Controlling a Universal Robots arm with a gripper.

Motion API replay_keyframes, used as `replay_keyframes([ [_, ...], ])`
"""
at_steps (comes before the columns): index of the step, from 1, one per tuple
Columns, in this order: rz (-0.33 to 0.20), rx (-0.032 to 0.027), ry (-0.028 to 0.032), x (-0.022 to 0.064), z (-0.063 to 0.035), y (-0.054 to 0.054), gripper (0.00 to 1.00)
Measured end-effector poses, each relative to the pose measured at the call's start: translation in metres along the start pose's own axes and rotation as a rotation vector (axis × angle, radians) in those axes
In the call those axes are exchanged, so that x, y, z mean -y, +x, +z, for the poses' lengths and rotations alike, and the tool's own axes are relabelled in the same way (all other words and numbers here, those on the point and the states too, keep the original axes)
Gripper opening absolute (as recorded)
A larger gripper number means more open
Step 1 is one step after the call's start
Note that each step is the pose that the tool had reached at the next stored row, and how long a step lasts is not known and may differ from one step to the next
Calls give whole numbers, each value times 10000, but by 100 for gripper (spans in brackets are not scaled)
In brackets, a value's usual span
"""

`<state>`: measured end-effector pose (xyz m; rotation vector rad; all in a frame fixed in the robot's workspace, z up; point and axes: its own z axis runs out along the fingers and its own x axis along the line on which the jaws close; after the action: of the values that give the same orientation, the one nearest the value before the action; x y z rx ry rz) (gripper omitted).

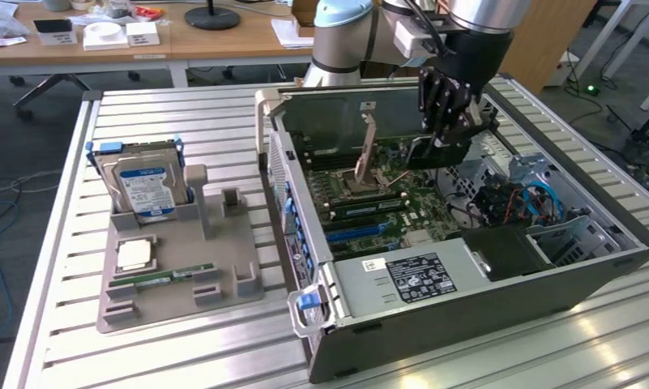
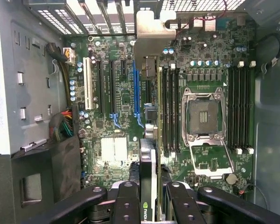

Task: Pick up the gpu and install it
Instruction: 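Insert the gpu into the slot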

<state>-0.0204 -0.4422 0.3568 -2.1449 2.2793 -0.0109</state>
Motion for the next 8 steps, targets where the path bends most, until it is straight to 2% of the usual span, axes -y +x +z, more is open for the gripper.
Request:
replay_keyframes([
  [8, 0, -1, 0, -38, 17, 2, 27],
])
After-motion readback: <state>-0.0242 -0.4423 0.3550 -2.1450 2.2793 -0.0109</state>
